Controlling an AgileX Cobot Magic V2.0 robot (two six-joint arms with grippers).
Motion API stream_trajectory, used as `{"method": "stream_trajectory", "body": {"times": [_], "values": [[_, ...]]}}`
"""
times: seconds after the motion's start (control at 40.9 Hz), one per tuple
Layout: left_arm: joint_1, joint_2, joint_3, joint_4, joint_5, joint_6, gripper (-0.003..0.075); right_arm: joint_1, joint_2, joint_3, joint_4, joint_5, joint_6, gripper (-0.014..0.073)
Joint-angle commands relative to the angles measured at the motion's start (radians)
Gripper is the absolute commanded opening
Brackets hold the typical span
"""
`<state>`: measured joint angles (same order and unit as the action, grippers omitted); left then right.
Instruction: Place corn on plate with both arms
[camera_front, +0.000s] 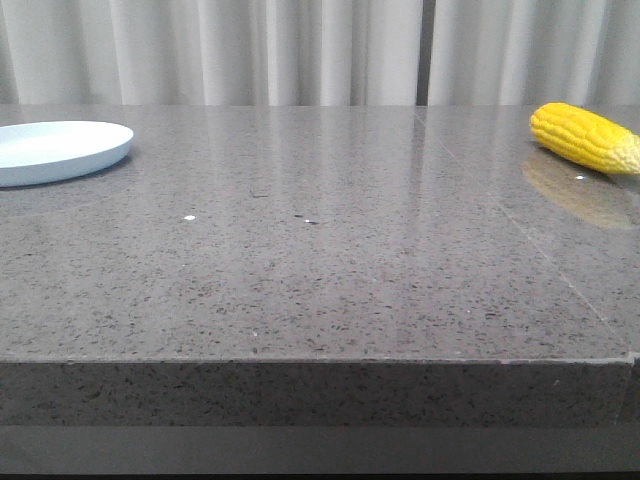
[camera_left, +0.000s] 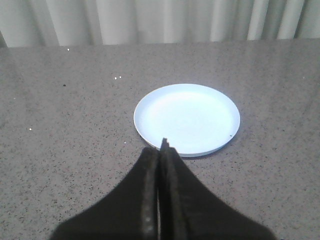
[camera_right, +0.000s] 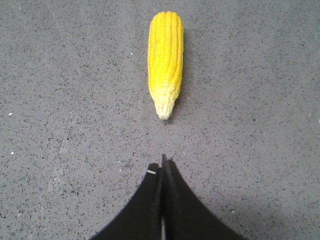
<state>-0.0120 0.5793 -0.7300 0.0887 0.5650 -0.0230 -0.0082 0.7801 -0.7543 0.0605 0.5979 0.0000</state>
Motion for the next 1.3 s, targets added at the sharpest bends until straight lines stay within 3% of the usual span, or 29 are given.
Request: {"method": "stream_trajectory", "body": {"times": [0.0, 0.147, 0.244, 0.391, 0.636, 0.88, 1.051, 1.1, 1.271], "values": [[-0.005, 0.039, -0.033, -0.005, -0.063, -0.006, 0.0104, -0.004, 0.008, -0.035, -0.007, -0.062, -0.008, 0.0081], [-0.005, 0.079, -0.033, -0.005, -0.063, -0.006, 0.0430, -0.004, 0.008, -0.035, -0.007, -0.062, -0.008, 0.0398], [-0.005, 0.106, -0.033, -0.005, -0.059, -0.006, 0.0543, -0.004, 0.008, -0.035, -0.007, -0.062, -0.008, 0.0528], [-0.005, 0.161, -0.041, -0.005, -0.050, -0.005, 0.0547, -0.004, 0.008, -0.035, -0.007, -0.063, -0.008, 0.0531], [-0.005, 0.312, -0.148, -0.001, 0.110, 0.005, 0.0547, -0.004, 0.008, -0.035, -0.007, -0.063, -0.008, 0.0531], [-0.001, 0.482, -0.256, 0.009, 0.138, 0.056, 0.0547, -0.004, 0.008, -0.035, -0.007, -0.063, -0.008, 0.0531], [0.073, 0.629, -0.373, 0.017, 0.198, 0.059, 0.0547, -0.004, 0.008, -0.035, -0.007, -0.063, -0.008, 0.0531], [0.111, 0.672, -0.407, -0.025, 0.200, 0.093, 0.0547, -0.004, 0.008, -0.035, -0.007, -0.063, -0.008, 0.0531], [0.239, 0.830, -0.516, -0.403, 0.224, 0.366, 0.0547, -0.004, 0.008, -0.035, -0.007, -0.063, -0.008, 0.0531]]}}
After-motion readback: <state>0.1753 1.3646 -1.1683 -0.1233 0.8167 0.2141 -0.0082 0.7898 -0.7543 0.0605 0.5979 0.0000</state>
